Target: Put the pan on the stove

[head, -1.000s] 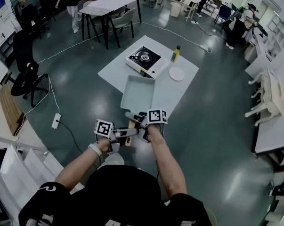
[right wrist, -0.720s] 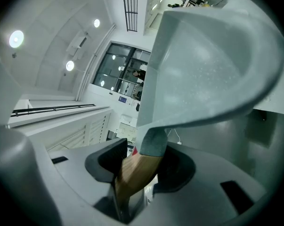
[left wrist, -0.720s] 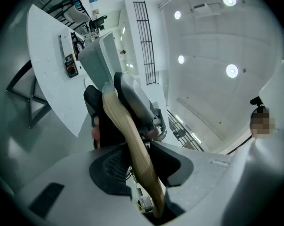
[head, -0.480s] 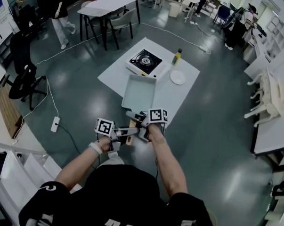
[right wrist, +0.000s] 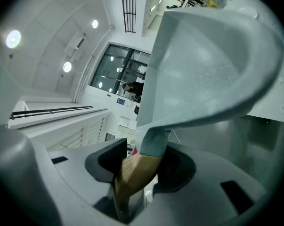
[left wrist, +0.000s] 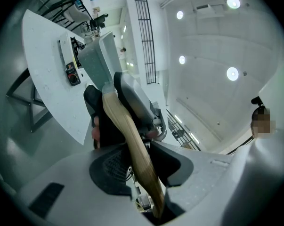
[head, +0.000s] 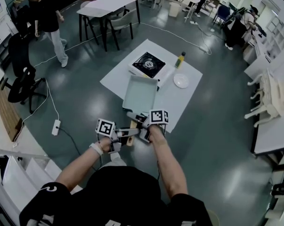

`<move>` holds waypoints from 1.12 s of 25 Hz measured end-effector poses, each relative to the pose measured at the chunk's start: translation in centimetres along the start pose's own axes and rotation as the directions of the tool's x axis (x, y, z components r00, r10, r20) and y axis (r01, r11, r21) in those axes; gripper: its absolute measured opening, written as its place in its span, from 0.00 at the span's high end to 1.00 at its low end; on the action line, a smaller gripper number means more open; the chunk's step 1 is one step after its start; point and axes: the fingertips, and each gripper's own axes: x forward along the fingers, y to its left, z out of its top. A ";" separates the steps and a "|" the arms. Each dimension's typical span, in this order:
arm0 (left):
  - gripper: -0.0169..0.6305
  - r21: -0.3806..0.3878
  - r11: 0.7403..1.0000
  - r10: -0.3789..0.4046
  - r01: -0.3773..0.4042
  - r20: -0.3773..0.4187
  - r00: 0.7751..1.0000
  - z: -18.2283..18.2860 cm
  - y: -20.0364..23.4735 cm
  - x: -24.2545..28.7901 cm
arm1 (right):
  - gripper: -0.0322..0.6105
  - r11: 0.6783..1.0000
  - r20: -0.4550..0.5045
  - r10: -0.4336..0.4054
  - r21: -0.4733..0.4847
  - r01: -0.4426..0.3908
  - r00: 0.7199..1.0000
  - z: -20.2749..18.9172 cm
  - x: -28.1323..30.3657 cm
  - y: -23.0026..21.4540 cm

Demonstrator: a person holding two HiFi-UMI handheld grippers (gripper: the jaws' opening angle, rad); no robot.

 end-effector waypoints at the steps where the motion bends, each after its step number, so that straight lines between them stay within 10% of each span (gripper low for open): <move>1: 0.79 0.001 1.000 -0.005 0.005 -0.002 1.000 0.4 0.0 -0.3 | 0.70 1.000 0.001 -0.006 0.005 0.006 1.000 0.2 0.4 0.0; 28: 0.79 0.015 0.998 -0.052 0.054 -0.073 0.996 4.6 1.0 -7.2 | 0.70 0.999 0.075 -0.031 0.021 0.030 0.997 2.0 7.9 0.6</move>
